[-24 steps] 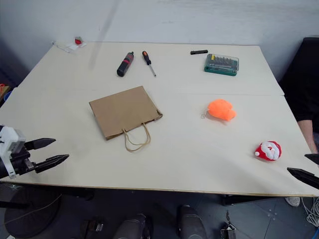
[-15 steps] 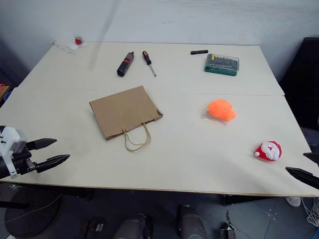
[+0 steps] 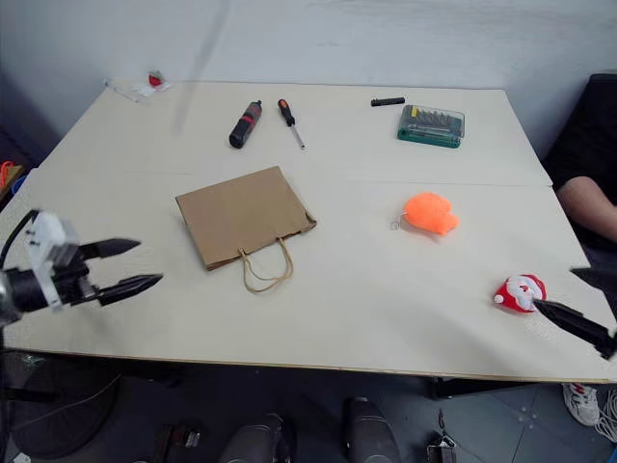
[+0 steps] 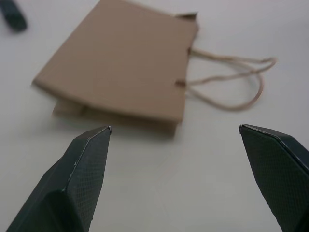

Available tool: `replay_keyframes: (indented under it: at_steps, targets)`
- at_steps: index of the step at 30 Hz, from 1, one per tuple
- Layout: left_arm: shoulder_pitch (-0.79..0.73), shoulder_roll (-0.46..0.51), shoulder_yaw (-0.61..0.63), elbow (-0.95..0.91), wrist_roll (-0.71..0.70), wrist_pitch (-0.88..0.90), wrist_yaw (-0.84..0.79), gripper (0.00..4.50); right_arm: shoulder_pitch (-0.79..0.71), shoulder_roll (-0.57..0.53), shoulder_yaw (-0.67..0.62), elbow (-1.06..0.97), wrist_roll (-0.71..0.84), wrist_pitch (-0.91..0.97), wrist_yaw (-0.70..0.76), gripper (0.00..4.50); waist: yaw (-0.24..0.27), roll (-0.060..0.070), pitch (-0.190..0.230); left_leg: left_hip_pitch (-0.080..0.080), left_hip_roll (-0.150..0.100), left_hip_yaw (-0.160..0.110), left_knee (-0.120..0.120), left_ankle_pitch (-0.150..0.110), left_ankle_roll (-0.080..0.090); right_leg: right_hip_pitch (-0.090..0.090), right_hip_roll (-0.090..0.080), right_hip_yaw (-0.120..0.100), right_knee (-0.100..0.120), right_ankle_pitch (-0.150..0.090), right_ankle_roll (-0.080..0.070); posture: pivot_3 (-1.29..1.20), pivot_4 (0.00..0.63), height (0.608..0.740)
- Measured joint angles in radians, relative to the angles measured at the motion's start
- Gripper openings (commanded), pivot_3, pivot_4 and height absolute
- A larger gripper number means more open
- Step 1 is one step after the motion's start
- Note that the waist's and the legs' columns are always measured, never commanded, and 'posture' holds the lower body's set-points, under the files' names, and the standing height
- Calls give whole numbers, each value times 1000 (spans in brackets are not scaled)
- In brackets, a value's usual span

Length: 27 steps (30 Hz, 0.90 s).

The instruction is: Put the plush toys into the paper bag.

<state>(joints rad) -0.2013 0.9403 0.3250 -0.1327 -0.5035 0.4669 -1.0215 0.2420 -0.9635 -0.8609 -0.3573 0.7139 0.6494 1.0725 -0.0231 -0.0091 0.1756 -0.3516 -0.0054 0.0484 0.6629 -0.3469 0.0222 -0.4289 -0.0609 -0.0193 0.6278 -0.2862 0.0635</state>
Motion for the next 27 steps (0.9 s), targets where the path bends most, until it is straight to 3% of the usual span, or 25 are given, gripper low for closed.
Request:
replay_keyframes:
  at_steps: [5, 9, 13, 19, 22, 27]
  targets:
    - [-136, -16, -223, 0, 113, -95, -55, 4454, -28, 28, 89, -281, 187, 113, -116, 4500, -1, 0, 0, -1, 0, -1, 0, 1, -3, 0, 1, -1, -1, 0, 0, 0, 150, 740]
    - [-313, -118, -401, 129, 245, -229, -82, 4454, -85, 38, 263, -442, 277, 119, -193, 4500, 11, -1, 0, -2, -1, -1, 4, 1, -1, 1, 1, -1, -1, 1, 2, 0, 150, 740]
    - [-411, -166, -501, 263, 339, -373, -131, 4454, -174, 54, 391, -465, 285, 111, -256, 4500, 13, -4, 1, -2, -1, 0, 4, 1, -1, 0, 2, -1, -1, 1, 2, 0, 150, 740]
    - [-469, -216, -540, 396, 396, -505, -186, 4454, -247, 70, 513, -459, 252, 93, -316, 4500, 24, -4, 0, -4, 0, 0, 5, 2, 0, -1, 2, -1, -1, 1, 2, 0, 150, 740]
    - [-482, -251, -546, 441, 417, -549, -192, 3848, -249, 72, 552, -457, 230, 87, -324, 4500, 28, -4, 0, -5, 0, 0, 8, 1, 1, -1, 2, -1, -1, 2, 3, 0, 150, 740]
    - [-500, -302, -554, 517, 449, -596, -184, 2252, -251, 72, 582, -438, 202, 68, -325, 4500, 29, -5, 1, -6, 0, -1, 12, 0, 3, 0, 2, -1, 0, 2, 3, 0, 150, 740]
